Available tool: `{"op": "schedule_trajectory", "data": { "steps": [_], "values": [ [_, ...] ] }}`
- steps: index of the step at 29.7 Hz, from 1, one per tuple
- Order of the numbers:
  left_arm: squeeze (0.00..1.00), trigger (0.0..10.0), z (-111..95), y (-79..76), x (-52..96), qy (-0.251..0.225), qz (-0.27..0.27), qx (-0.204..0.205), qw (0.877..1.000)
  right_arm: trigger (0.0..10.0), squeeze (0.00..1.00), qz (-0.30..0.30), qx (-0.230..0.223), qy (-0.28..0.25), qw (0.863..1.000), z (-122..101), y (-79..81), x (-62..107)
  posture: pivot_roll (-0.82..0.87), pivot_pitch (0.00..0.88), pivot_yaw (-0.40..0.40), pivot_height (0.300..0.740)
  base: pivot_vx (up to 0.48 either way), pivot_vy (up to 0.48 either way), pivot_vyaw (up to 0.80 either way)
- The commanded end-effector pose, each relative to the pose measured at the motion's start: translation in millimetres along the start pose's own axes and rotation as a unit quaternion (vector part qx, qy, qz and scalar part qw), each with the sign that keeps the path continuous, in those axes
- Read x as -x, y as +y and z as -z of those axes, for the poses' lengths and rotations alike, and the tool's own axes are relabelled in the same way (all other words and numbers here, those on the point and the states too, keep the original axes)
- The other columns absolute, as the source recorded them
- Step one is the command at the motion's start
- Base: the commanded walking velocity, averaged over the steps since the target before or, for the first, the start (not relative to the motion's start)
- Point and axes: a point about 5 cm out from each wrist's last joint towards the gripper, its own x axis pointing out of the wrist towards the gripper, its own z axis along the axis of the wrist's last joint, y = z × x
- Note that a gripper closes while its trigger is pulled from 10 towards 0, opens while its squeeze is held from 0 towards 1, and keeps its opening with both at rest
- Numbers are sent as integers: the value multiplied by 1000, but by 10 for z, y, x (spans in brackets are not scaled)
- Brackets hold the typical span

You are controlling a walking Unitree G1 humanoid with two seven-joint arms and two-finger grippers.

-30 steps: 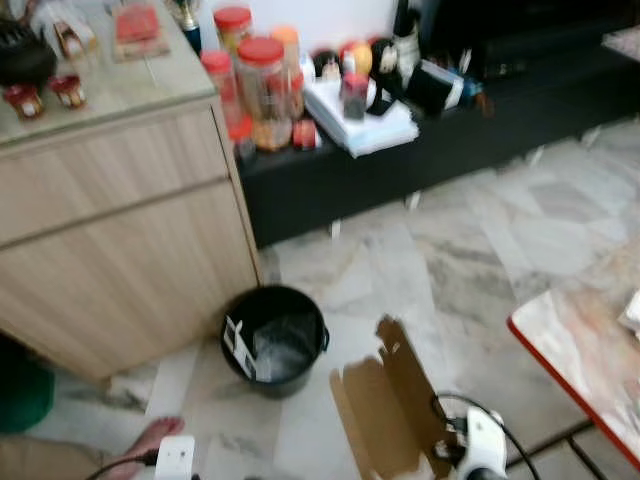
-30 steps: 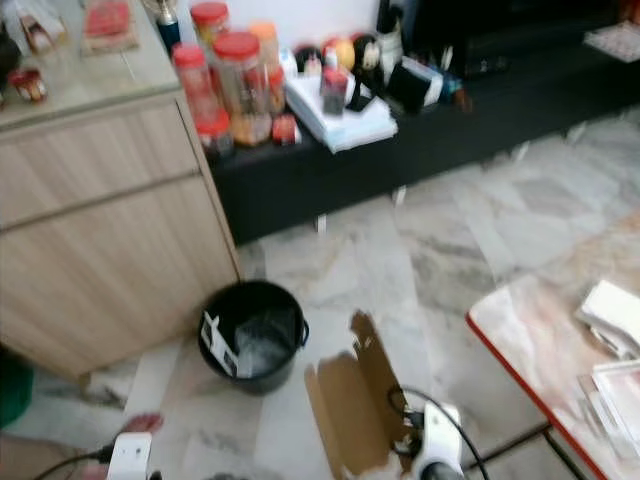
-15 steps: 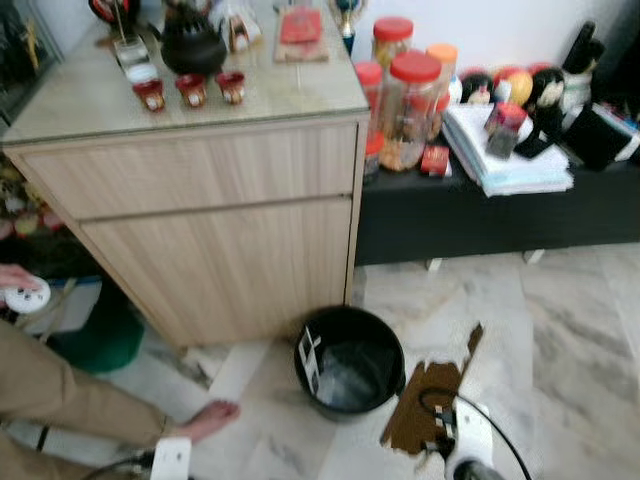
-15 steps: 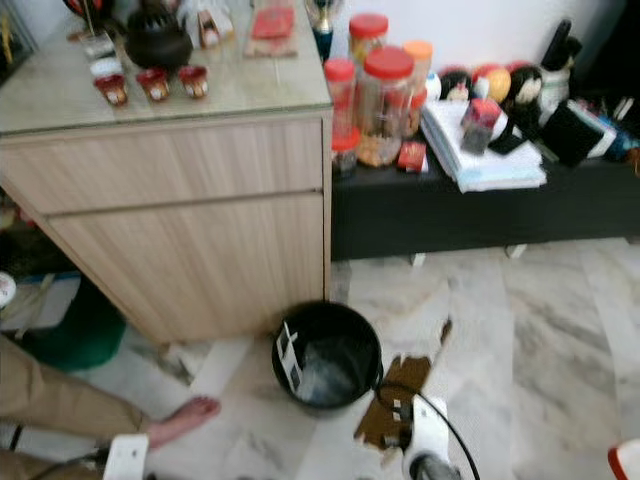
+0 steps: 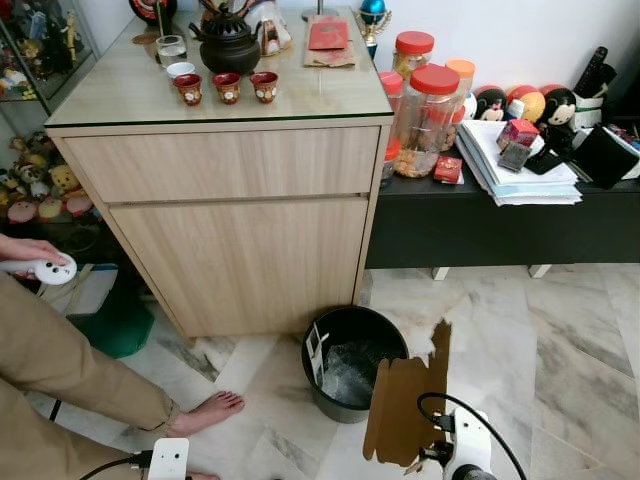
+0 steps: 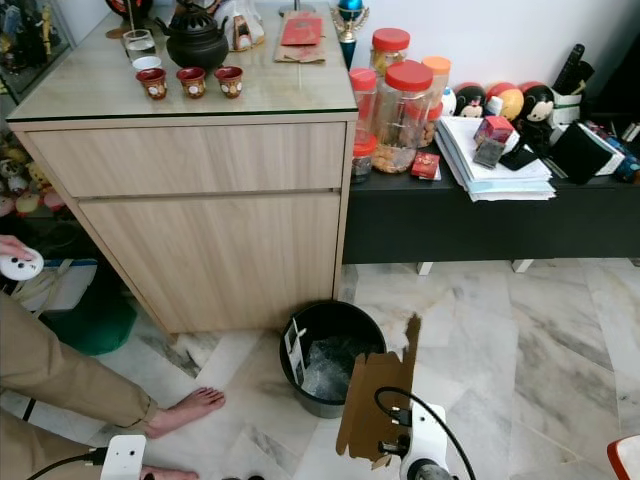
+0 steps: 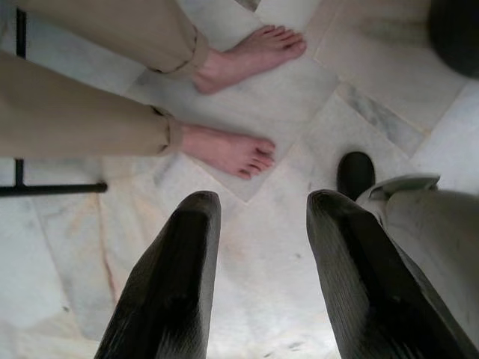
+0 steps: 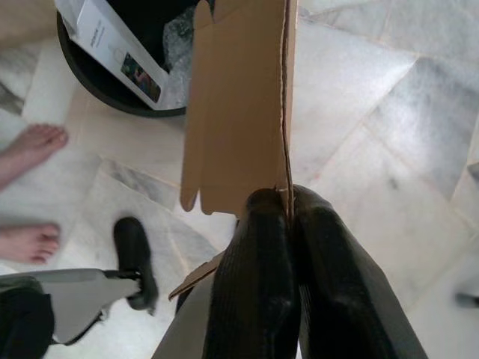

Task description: Picking trash to rubbish bin

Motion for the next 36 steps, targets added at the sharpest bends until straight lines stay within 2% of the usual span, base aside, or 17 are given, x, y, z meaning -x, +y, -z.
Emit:
{"op": "schedule_trajectory", "data": {
  "steps": [1,5,8,22,32,36],
  "values": [
    [0,10000,125,27,33,21,-7,1,1000,10000,0,3,2,-4,1000,-9,-13,1,105,184,-14,740,0,0,800],
    [0,10000,122,20,33,19,-5,5,1000,10000,0,0,0,-5,1000,-14,-5,-1,107,188,-16,740,0,0,800],
    [0,10000,124,13,35,17,-4,8,1000,10000,0,1,-13,-5,1000,-13,-5,0,107,191,-17,740,0,0,0],
    [0,10000,108,14,31,15,-10,13,1000,10000,0,2,-12,-5,1000,-16,-16,0,106,202,-22,740,0,0,0],
    [0,10000,104,19,28,16,-10,13,1000,10000,0,-1,5,-1,1000,-6,-4,0,106,218,-23,740,0,0,0],
    [0,10000,105,19,28,17,-10,13,1000,10000,0,1,-7,-3,1000,-7,-2,0,105,220,-22,740,187,0,0]
  ]
}}
